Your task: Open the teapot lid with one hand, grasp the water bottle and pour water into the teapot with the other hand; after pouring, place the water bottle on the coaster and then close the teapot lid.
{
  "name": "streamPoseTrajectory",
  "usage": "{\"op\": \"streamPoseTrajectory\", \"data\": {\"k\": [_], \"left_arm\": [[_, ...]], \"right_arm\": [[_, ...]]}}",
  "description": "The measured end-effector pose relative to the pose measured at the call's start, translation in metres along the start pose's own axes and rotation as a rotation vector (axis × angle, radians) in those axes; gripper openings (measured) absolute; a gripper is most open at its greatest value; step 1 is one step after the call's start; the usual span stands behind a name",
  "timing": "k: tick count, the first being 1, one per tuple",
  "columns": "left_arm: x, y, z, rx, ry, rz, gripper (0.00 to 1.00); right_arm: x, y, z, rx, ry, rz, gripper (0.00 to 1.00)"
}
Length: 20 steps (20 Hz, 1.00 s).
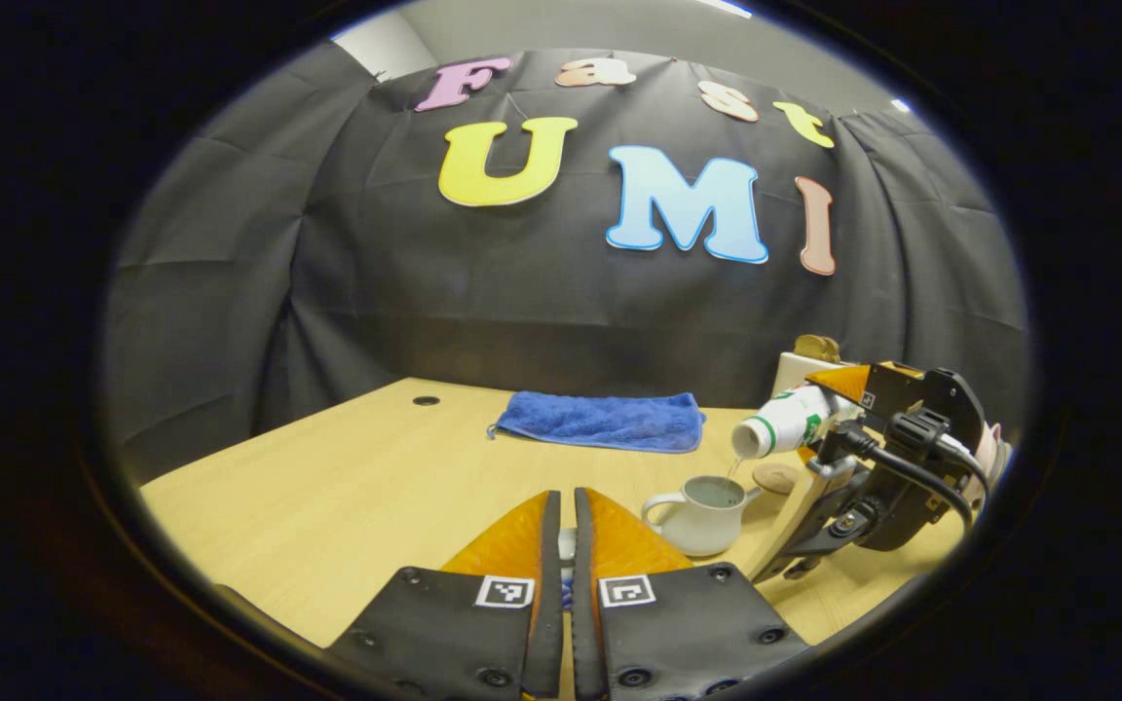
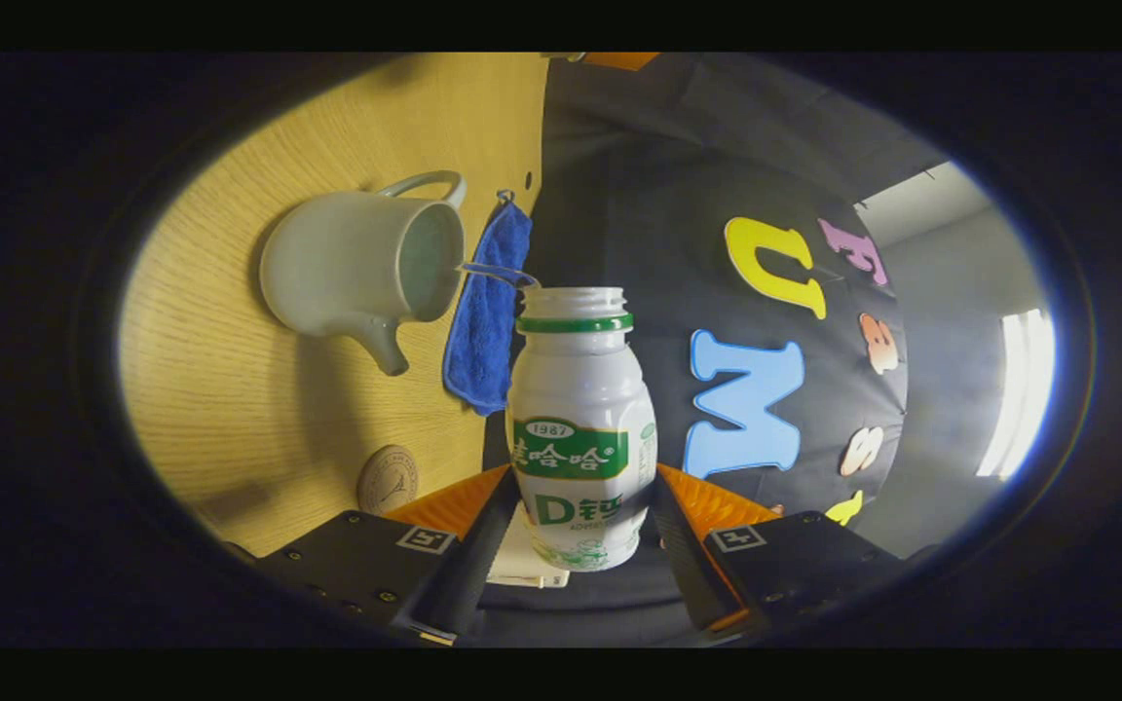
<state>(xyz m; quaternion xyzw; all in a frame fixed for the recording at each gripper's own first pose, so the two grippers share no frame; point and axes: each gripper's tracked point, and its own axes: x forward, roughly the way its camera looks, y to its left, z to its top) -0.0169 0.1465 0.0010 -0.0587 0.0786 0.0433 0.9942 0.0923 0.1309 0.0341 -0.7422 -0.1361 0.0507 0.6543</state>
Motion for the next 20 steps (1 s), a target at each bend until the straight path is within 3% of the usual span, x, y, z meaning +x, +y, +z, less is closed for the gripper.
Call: {"op": "streamPoseTrajectory", "data": {"k": [20], "left_arm": [[0.0019,0.0005,-0.0020,0.000,0.008,-0.002,0.14]], "right_arm": [[0.0021,-0.0070,0.0020,-0.073,-0.013,-0.029,0.80]]}}
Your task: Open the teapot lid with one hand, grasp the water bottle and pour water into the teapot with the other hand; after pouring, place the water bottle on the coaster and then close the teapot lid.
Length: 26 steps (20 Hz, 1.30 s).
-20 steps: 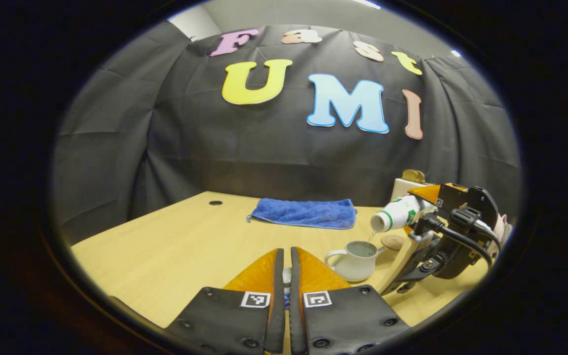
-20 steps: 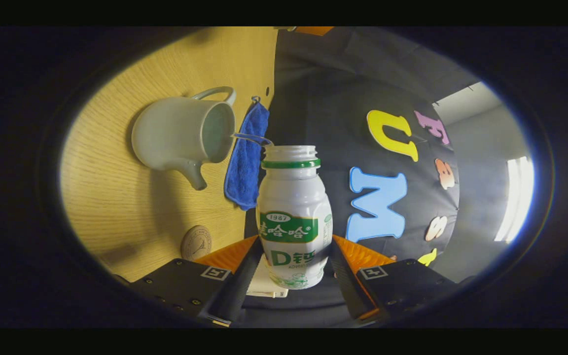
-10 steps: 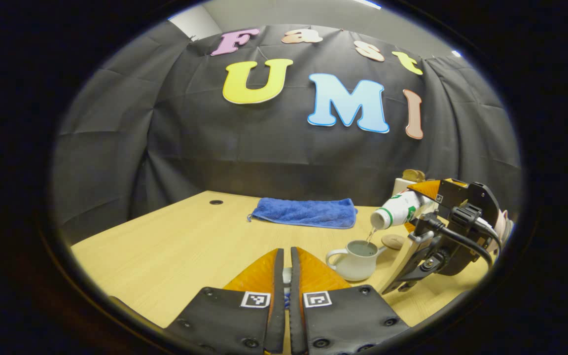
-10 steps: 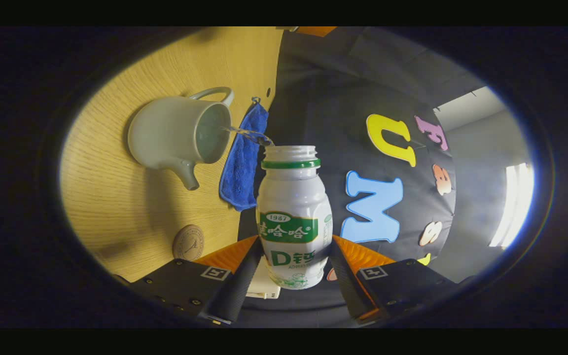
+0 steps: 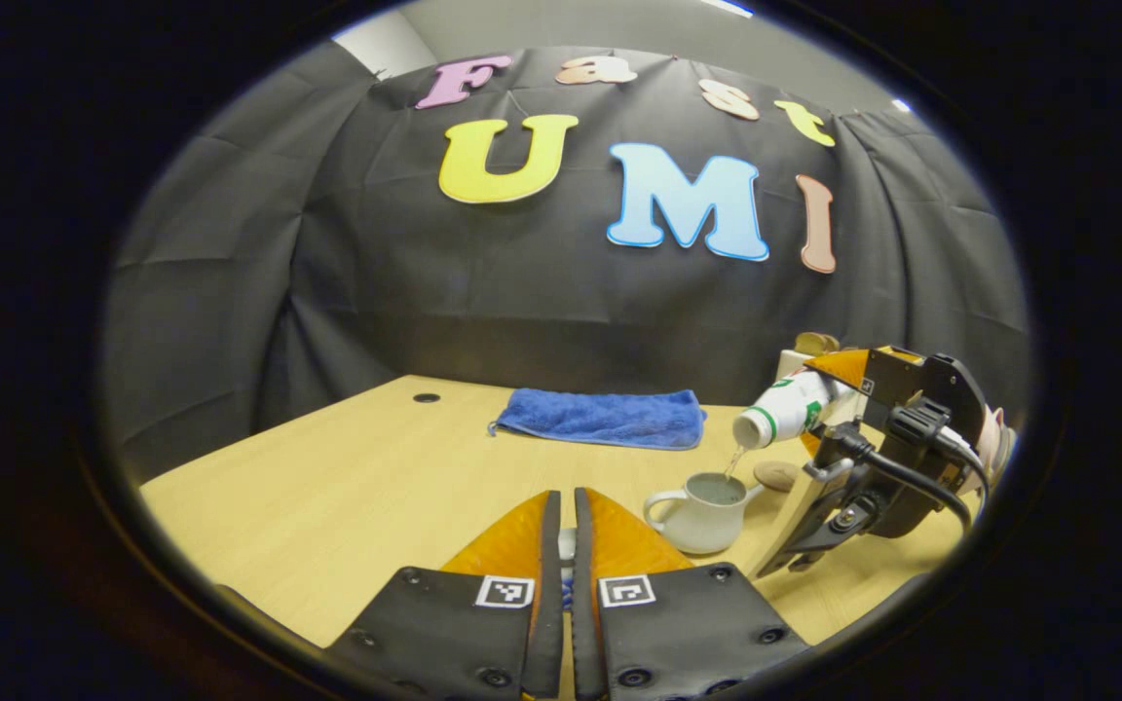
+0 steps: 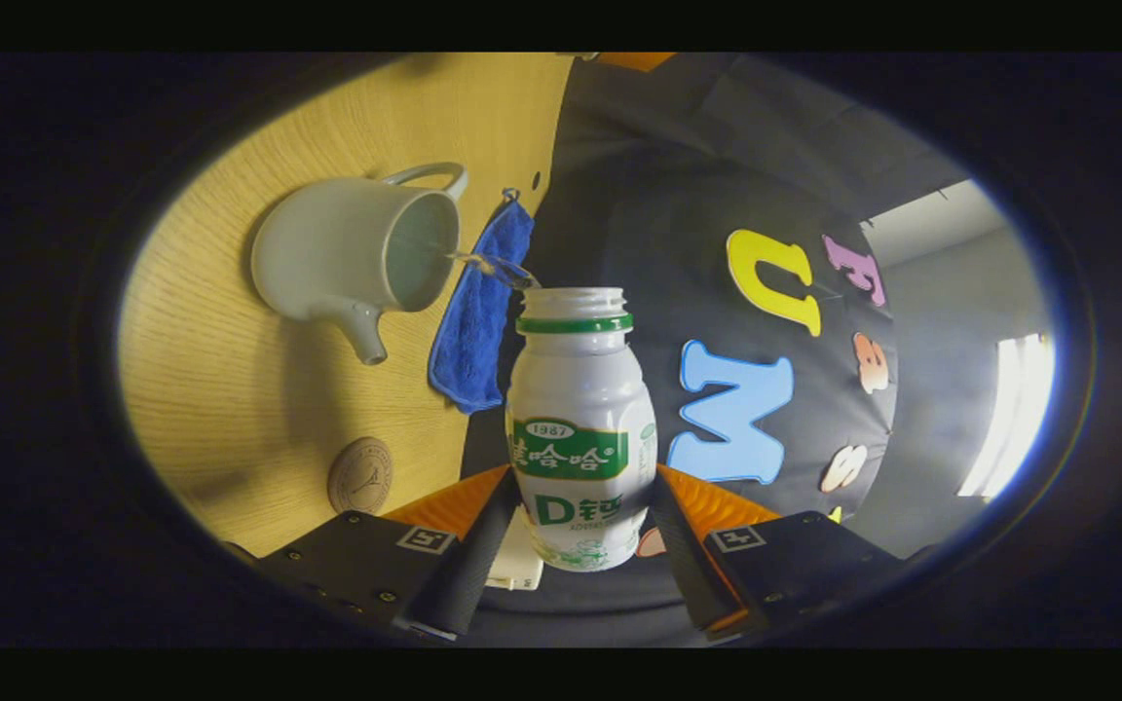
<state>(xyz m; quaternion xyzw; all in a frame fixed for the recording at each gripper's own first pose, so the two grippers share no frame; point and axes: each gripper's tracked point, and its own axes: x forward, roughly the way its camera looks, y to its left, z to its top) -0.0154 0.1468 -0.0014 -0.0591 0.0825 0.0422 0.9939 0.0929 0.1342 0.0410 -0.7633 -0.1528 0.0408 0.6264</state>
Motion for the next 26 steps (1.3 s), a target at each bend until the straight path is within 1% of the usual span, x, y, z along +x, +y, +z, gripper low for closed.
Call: {"op": "streamPoseTrajectory", "data": {"k": [14,26], "left_arm": [[-0.0012,0.0026,-0.0031,0.001,0.005,0.004,0.14],[-0.0009,0.0036,-0.0061,0.002,0.012,0.004,0.14]], "right_arm": [[0.0015,-0.0040,0.0001,-0.049,-0.020,-0.003,0.80],[0.0045,-0.0093,0.0000,-0.093,-0.033,-0.022,0.80]]}}
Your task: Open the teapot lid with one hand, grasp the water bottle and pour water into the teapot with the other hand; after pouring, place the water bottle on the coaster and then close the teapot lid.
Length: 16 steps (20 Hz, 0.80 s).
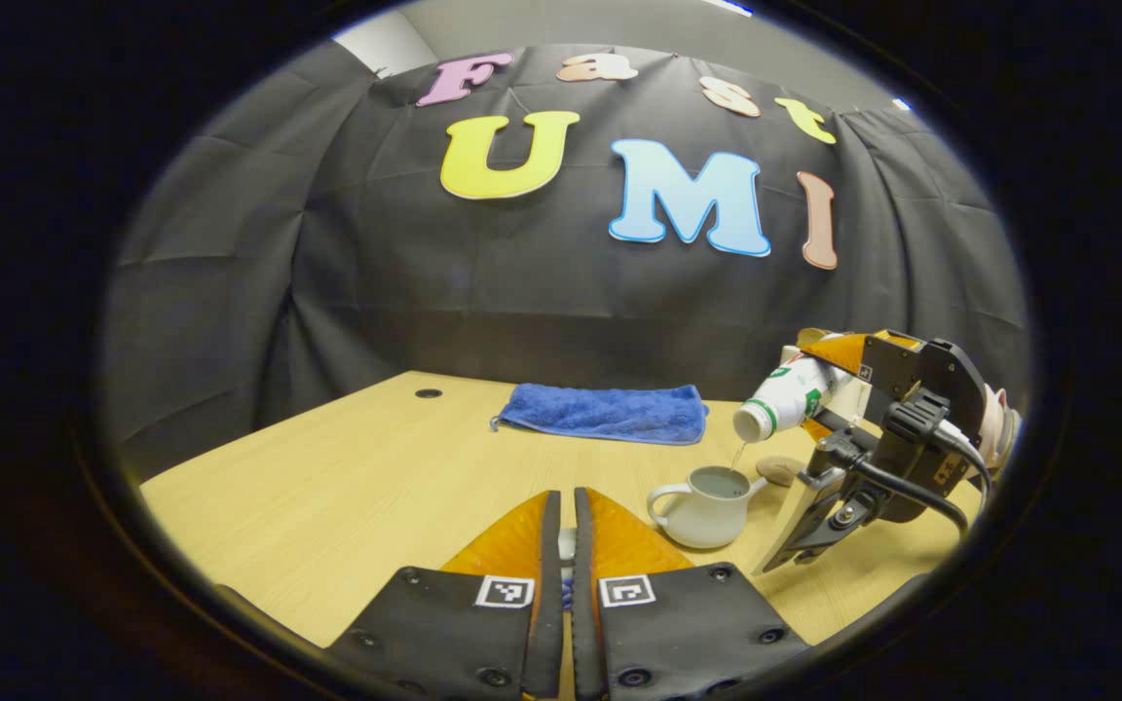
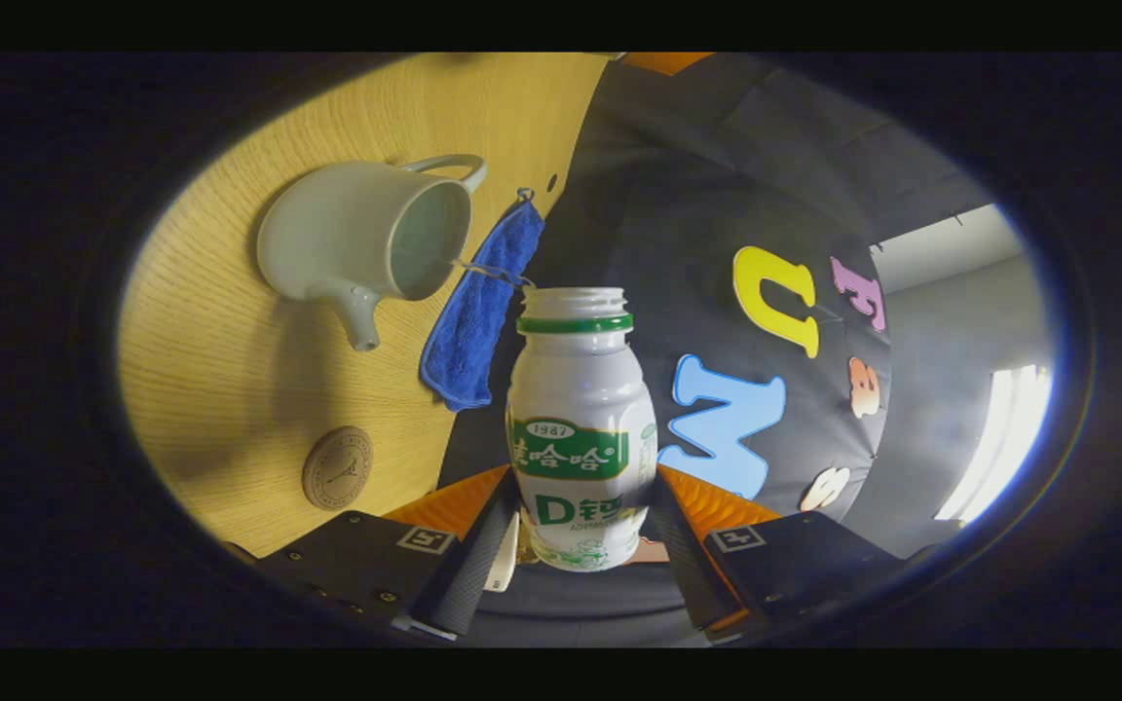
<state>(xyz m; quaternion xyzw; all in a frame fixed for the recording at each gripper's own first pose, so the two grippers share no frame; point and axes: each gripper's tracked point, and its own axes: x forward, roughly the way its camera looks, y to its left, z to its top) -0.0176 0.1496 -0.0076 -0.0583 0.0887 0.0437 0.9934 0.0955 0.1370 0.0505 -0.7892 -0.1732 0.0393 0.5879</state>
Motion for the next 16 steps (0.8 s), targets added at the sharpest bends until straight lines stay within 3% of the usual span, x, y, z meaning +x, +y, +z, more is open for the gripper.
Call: {"op": "streamPoseTrajectory", "data": {"k": [16], "left_arm": [[-0.0012,0.0004,0.0002,-0.009,0.011,0.002,0.14]], "right_arm": [[0.0046,-0.0086,0.0033,-0.078,-0.034,-0.023,0.80]]}}
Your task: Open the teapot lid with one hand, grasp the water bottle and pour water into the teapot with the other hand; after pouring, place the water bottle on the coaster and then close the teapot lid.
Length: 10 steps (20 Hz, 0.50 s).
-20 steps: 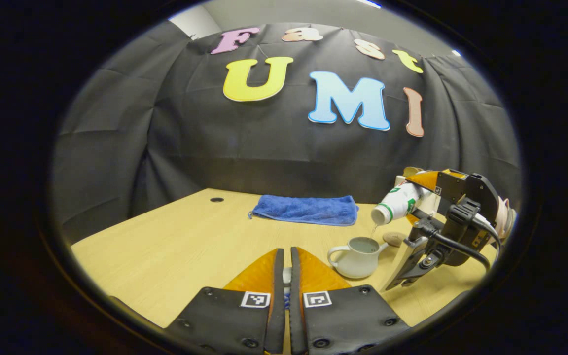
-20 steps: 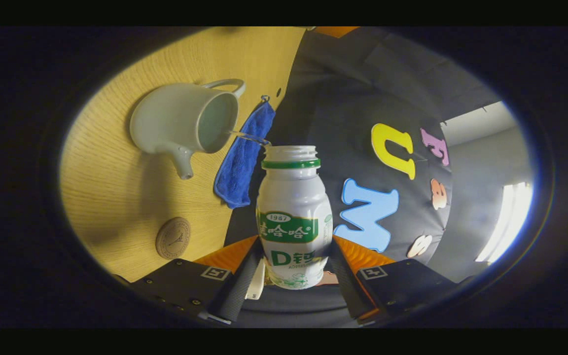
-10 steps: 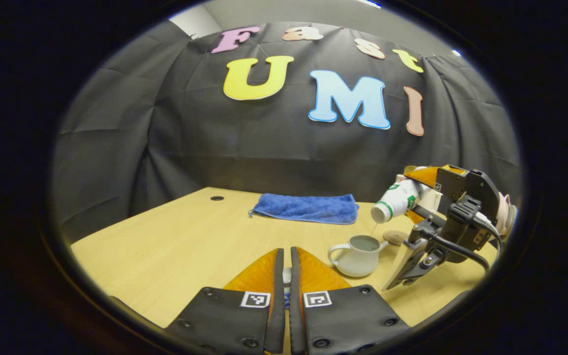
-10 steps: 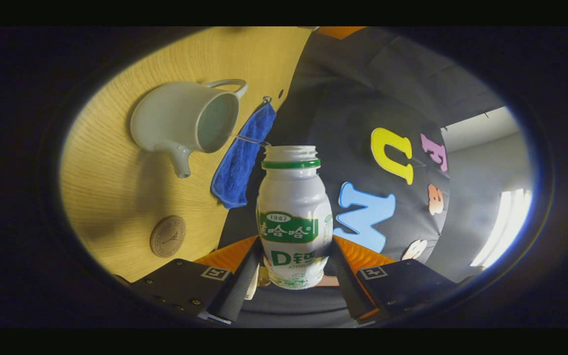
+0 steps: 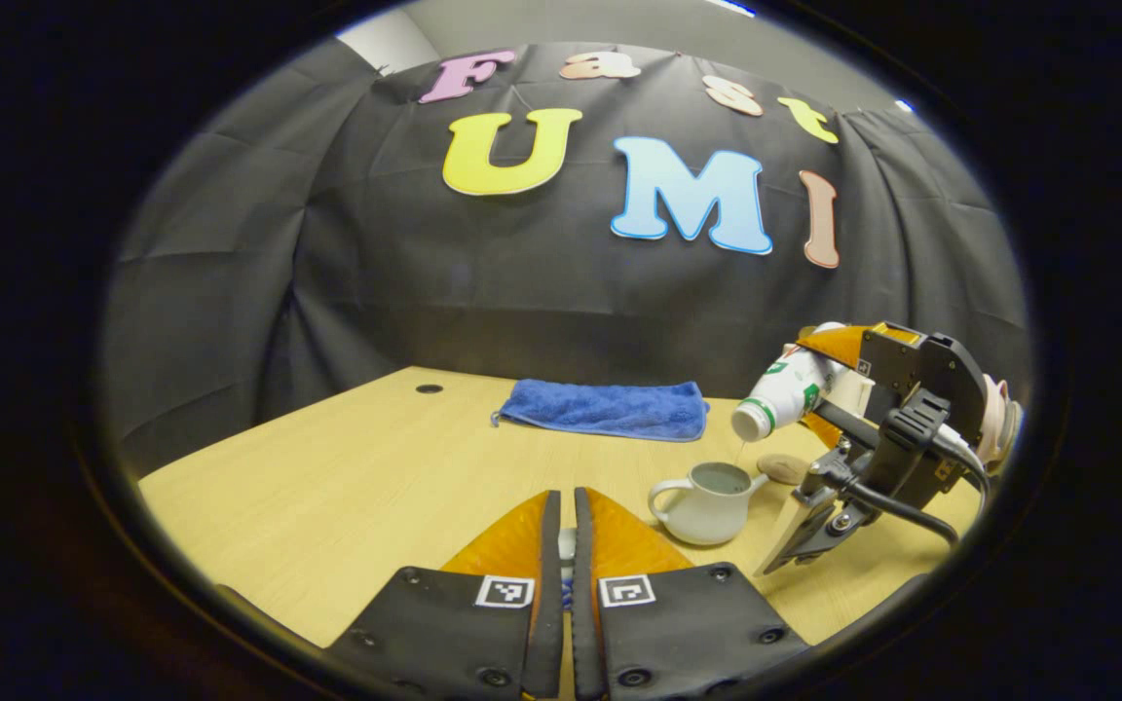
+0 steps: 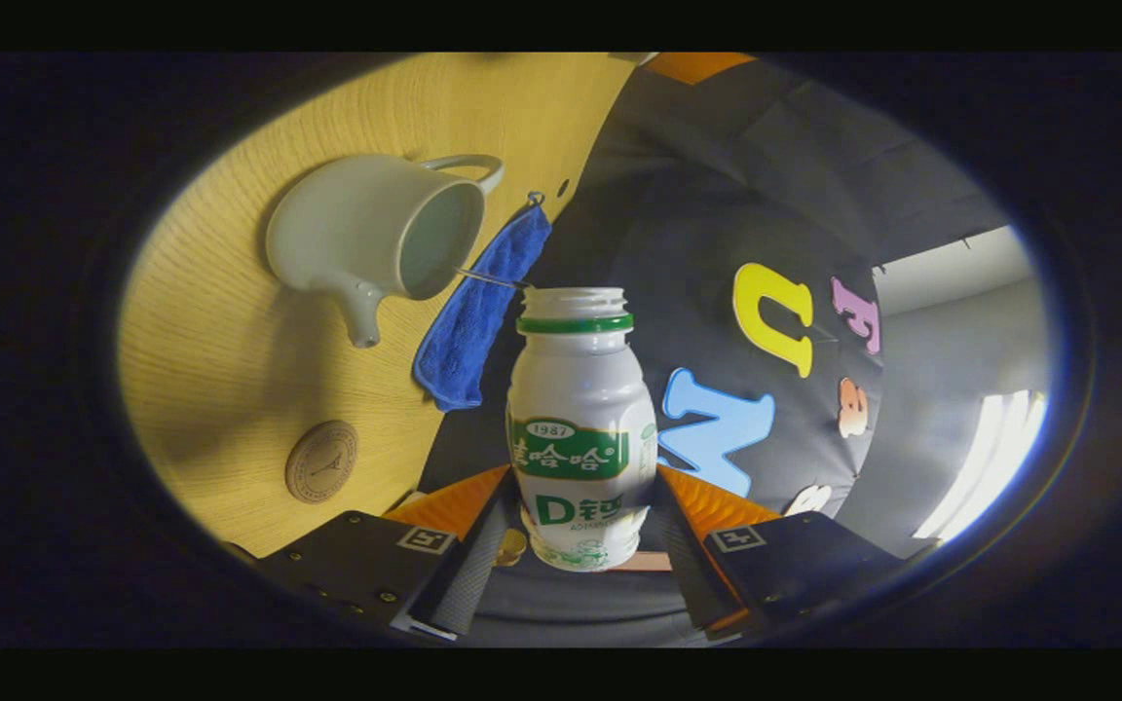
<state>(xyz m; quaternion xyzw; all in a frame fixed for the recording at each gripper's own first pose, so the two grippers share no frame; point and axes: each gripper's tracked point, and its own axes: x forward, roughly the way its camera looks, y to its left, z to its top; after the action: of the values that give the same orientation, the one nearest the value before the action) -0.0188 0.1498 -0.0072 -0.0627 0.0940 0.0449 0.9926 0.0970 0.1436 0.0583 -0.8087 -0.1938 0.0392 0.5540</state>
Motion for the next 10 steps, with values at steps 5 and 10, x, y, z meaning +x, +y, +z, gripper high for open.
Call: {"op": "streamPoseTrajectory", "data": {"k": [5,10], "left_arm": [[0.0008,0.0003,-0.0002,0.000,0.004,0.001,0.14],[-0.0007,0.0008,-0.0002,-0.004,0.005,0.004,0.14]], "right_arm": [[-0.0004,-0.0030,0.0019,-0.020,-0.013,-0.010,0.80],[0.0010,-0.0054,0.0038,-0.045,-0.029,-0.021,0.80]]}}
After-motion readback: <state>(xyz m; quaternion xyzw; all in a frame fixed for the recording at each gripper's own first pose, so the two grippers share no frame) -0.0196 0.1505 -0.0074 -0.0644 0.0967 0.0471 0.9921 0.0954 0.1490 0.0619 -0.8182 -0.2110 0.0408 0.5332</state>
